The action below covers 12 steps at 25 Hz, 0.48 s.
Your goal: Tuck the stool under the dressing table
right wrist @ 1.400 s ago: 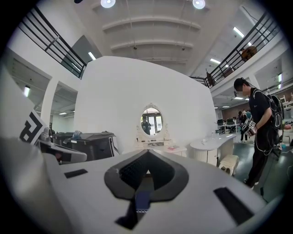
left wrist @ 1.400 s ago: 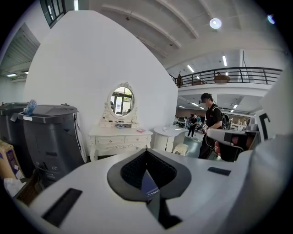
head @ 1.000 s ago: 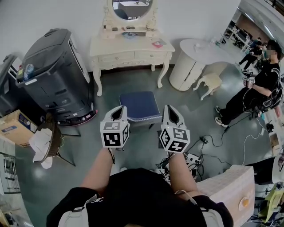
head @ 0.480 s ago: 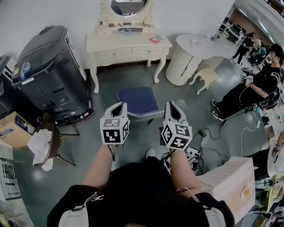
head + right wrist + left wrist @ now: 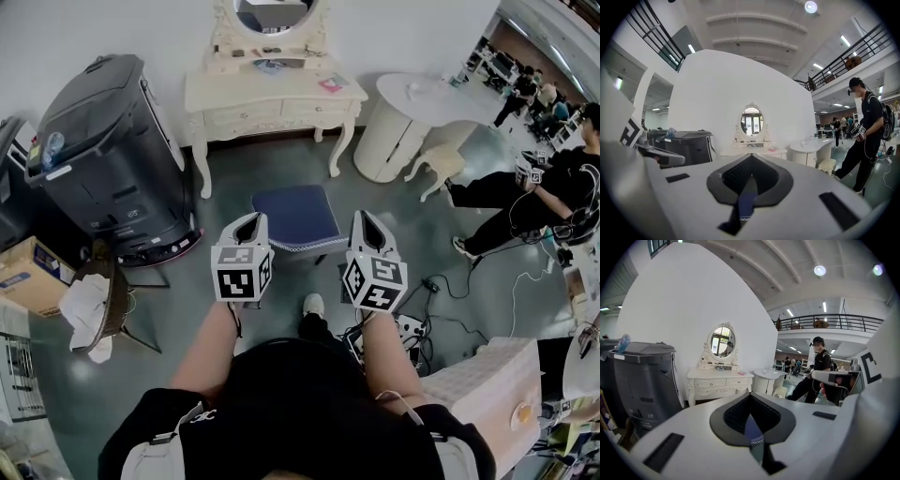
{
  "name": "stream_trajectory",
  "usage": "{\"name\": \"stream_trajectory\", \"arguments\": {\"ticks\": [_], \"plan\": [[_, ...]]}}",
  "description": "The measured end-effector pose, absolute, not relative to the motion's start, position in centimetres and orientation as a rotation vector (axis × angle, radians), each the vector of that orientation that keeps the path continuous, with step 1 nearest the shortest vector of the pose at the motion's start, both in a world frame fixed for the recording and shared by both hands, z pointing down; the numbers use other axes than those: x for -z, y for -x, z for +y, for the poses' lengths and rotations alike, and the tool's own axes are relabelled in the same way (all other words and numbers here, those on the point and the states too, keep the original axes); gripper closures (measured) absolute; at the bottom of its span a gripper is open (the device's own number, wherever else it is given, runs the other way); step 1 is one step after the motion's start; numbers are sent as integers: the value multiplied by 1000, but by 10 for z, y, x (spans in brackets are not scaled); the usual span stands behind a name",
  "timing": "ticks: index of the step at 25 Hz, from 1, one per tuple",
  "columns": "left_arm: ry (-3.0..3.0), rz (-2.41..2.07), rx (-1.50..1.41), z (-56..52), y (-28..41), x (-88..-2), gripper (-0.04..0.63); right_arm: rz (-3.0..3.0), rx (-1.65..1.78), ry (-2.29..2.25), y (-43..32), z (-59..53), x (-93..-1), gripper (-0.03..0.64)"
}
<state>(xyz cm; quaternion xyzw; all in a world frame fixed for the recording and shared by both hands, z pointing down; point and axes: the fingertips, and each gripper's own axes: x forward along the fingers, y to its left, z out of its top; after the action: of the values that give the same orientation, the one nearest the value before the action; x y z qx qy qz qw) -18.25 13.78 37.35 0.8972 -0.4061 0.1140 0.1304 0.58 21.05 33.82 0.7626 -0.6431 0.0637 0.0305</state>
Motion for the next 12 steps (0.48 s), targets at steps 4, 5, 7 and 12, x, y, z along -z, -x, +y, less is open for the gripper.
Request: {"name": "stream_trajectory", "arguments": {"ticks": [4, 5, 7, 12], "plan": [[-2599, -1200, -357, 124, 168, -377, 592, -1984, -233, -2355, -26, 197, -348, 609], [-2596, -1203, -363, 119, 164, -378, 592, -1984, -245, -2355, -32, 193, -352, 609], [-2587, -1207, -380, 110, 155, -382, 592, -1985, -267, -2350, -42, 183, -359, 609], [-2562, -1226, -421, 86, 137, -394, 592, -1983, -320, -2320, -67, 156, -378, 609]]}}
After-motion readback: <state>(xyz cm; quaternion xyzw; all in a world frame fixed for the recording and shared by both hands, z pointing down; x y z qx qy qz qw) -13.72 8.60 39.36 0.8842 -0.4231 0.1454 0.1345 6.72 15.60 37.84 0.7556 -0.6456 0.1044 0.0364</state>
